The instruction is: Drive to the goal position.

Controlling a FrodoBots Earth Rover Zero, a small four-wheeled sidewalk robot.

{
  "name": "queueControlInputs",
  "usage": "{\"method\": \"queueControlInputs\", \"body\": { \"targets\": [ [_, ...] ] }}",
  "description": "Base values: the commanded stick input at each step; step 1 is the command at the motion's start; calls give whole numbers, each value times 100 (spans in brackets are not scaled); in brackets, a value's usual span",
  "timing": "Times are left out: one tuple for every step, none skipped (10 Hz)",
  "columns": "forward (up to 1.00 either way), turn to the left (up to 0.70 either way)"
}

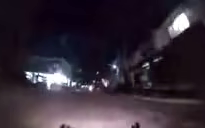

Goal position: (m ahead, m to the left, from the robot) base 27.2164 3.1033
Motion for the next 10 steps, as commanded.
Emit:
{"method": "queueControlInputs", "body": {
  "targets": [
    [85,0],
    [85,0],
    [85,0],
    [85,0],
    [85,0],
    [85,0],
    [85,0],
    [85,0],
    [85,0],
    [85,0]
  ]
}}
